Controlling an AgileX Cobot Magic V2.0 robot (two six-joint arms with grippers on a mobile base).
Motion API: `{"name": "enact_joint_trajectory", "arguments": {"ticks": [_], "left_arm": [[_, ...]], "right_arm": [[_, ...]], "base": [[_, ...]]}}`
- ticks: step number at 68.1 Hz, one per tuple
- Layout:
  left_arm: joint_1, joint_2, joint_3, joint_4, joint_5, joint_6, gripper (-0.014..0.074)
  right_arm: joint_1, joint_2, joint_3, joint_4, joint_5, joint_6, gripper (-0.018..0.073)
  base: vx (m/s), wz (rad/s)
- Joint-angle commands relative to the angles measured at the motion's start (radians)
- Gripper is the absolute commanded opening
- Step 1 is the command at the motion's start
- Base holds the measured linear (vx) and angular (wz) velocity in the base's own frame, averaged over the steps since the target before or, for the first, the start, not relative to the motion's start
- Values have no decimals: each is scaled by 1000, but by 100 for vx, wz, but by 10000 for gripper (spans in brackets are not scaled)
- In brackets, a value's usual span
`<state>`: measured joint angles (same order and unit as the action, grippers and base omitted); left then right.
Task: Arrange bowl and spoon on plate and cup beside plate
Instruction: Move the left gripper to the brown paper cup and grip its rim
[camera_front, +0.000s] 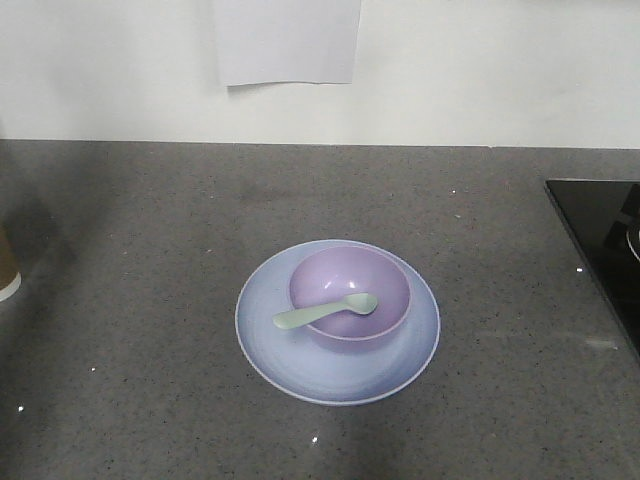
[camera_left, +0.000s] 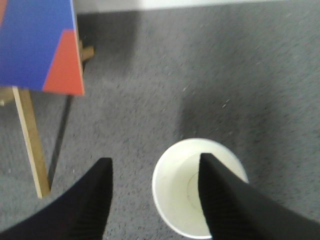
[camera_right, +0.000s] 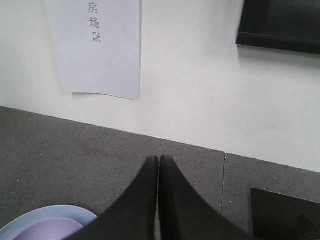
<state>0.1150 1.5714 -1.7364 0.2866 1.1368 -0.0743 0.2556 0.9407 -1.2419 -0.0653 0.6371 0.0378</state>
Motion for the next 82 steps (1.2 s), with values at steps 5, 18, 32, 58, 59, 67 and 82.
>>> {"name": "enact_joint_trajectory", "arguments": {"ticks": [5,18,32,58,59,67,82], "left_arm": [[65,-27,20,-15,-80,-41,475],[102,17,22,-169,-66,50,487],[134,81,22,-232,-47,57,487],[151,159,26,-249,-50,57,487],[151,160,31,-247,-51,57,487],[151,172,64,-231,-65,59,485],[151,188,126,-224,-104,61,478]], "right_arm": [[20,10,-23,-17,-74,-10,-3],[20,39,-23,-13,-76,-10,-3],[20,63,-23,-10,-78,-8,-3],[20,65,-23,-9,-76,-6,-3],[20,65,-23,-9,-76,-6,-3],[20,65,-23,-9,-72,-6,-3],[20,65,-23,-9,-66,-6,-3]], "base": [[0,0],[0,0],[0,0],[0,0],[0,0],[0,0],[0,0]]}}
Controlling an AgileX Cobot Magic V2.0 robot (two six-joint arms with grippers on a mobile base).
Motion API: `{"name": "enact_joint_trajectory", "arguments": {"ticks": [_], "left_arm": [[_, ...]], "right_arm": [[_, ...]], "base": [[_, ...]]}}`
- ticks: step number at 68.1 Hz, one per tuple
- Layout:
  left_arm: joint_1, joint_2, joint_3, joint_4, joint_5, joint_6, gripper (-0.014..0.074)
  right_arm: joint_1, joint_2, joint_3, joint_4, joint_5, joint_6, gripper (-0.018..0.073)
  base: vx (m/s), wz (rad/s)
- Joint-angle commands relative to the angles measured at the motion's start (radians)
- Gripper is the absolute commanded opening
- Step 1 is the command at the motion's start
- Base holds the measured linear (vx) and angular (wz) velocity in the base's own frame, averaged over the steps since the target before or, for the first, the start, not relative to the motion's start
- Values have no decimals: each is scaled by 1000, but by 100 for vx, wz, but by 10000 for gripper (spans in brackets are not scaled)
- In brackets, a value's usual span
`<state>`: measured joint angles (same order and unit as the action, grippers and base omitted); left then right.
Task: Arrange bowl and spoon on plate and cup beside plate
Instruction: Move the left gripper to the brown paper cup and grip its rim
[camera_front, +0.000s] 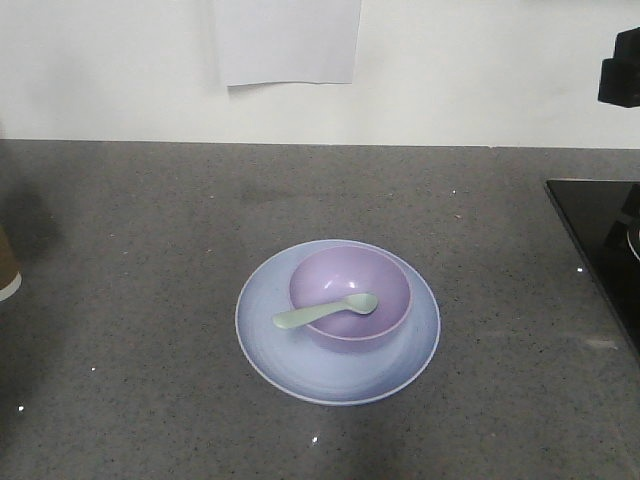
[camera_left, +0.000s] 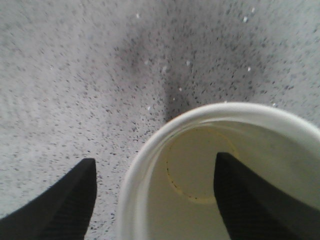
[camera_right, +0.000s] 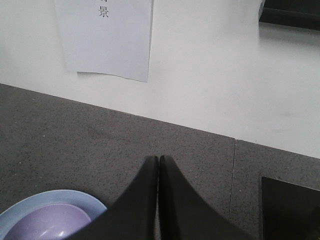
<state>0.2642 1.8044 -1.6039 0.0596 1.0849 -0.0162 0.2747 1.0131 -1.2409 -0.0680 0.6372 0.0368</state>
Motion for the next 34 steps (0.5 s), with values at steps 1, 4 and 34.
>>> {"name": "enact_joint_trajectory", "arguments": {"ticks": [1,4,34], "left_arm": [[2,-45,-5,3,-54,3,473],[2,-45,-3,3,-54,16,447],[-86,-120,-7,-473,-99,404,-9]], "right_arm": [[1,-7,-24,-6,-66,-5,-3],[1,-7,-24,-6,-66,-5,-3],[1,-7,-24,9,-65,2,-3]], "base": [[0,0],[0,0],[0,0]]}}
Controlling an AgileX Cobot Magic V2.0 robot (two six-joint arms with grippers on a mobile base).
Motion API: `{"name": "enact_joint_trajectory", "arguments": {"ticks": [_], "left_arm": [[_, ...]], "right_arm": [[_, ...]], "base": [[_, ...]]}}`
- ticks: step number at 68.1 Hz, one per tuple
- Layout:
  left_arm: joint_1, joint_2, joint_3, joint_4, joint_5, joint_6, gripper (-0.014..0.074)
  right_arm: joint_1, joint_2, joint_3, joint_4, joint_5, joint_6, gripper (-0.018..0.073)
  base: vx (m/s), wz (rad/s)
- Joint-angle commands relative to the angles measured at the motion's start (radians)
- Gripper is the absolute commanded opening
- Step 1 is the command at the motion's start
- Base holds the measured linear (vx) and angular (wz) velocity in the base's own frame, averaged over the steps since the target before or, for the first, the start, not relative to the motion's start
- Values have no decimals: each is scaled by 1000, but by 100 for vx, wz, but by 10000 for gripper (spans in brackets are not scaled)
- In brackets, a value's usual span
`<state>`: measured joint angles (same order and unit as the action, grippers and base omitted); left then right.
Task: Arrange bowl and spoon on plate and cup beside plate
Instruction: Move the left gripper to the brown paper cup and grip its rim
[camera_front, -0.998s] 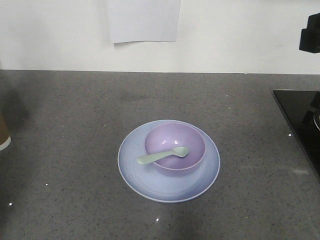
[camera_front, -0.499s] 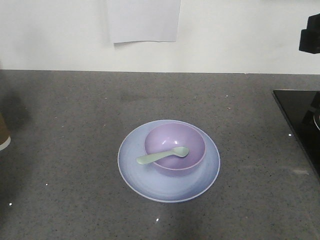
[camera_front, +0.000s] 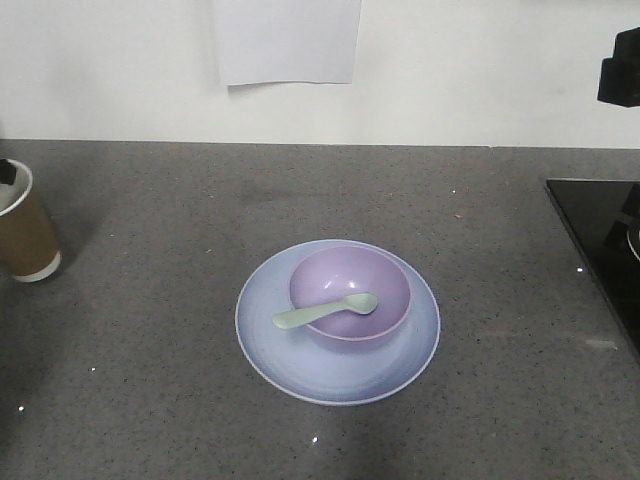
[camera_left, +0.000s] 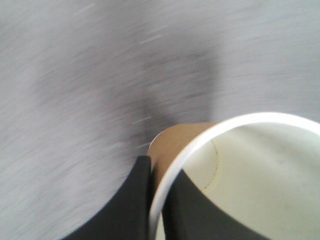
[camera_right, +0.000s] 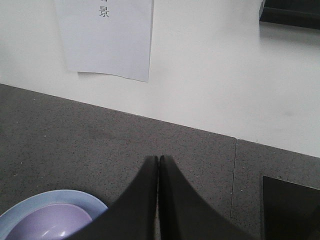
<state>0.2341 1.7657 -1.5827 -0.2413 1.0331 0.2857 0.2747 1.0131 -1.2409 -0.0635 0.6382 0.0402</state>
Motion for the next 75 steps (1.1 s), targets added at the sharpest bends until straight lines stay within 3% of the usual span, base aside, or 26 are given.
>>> {"name": "enact_joint_trajectory", "arguments": {"ticks": [1,10,17,27,32,43,75], "left_arm": [[-66,-87,-28,-185,-50,110,-9],[-172,-117,-28,-262,-49,122,-8],[-260,-115,-27,-267,-26,124,-7],[-375,-112,-27,-168,-24,121,-7],[-412,-112,-27,-120,-24,83,-7],[-451,-112,-27,-58,-14,-11,-6],[-458,-54,-24,-60,45,-16,-6]], "right_arm": [[1,-7,-24,7,-66,-2,-3],[1,-7,-24,20,-64,-3,-3],[1,-7,-24,20,-64,-3,-3],[1,-7,-24,20,-60,-3,-3],[1,-7,-24,20,-56,-3,-3],[1,-7,-24,20,-52,-3,-3],[1,-7,-24,23,-42,-3,-3]], "base": [[0,0],[0,0],[0,0],[0,0],[0,0],[0,0],[0,0]]}}
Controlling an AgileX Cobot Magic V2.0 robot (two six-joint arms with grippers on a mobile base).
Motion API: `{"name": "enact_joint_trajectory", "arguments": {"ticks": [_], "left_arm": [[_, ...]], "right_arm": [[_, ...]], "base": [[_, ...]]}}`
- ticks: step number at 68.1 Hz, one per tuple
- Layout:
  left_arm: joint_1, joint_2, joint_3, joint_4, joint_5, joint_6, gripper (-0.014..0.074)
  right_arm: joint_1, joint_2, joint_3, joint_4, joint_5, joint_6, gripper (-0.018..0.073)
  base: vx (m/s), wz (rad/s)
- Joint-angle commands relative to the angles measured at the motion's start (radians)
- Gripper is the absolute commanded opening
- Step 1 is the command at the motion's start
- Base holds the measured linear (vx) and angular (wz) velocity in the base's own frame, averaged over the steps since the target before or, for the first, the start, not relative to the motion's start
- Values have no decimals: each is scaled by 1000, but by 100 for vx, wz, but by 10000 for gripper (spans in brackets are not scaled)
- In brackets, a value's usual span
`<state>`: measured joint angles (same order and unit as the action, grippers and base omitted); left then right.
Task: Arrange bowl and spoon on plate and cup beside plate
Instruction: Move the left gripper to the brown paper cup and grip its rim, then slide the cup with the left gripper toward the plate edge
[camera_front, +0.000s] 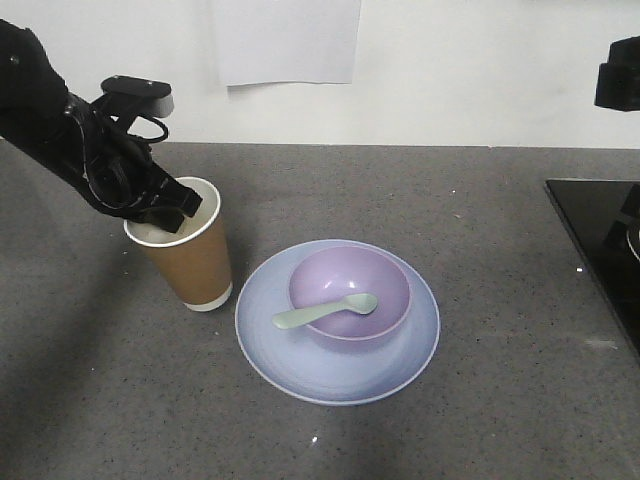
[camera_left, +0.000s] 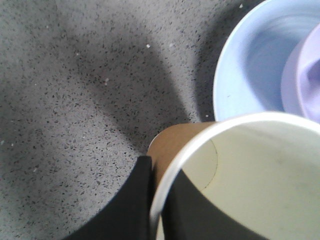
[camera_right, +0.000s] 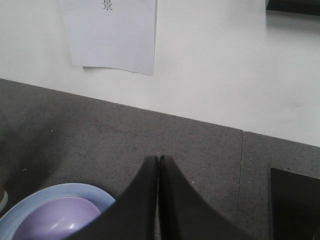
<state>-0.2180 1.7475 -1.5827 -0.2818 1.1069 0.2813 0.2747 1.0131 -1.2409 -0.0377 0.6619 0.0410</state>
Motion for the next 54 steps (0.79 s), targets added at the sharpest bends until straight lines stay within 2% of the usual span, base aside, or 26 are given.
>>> {"name": "enact_joint_trajectory", "arguments": {"ticks": [1,28,41,48,49,54], "left_arm": [[-6,-34,-24,-20,-31,-12,-6],[-8,-27,-24,-21,-48,-13,-6],[-47,-26,-24,-12,-69,-13,-6],[-68,-26,-24,44,-67,-24,-6],[-72,-26,-24,77,-67,-48,-6],[-74,-26,-24,122,-67,-99,-6]], "right_arm": [[1,-7,-24,-3,-64,-3,-3],[1,-7,-24,-1,-61,-3,-3],[1,-7,-24,-1,-61,-3,-3],[1,-7,-24,-1,-60,-3,-3],[1,-7,-24,-1,-60,-3,-3],[1,-7,-24,-1,-60,-3,-3]], "base": [[0,0],[0,0],[0,0],[0,0],[0,0],[0,0]]}}
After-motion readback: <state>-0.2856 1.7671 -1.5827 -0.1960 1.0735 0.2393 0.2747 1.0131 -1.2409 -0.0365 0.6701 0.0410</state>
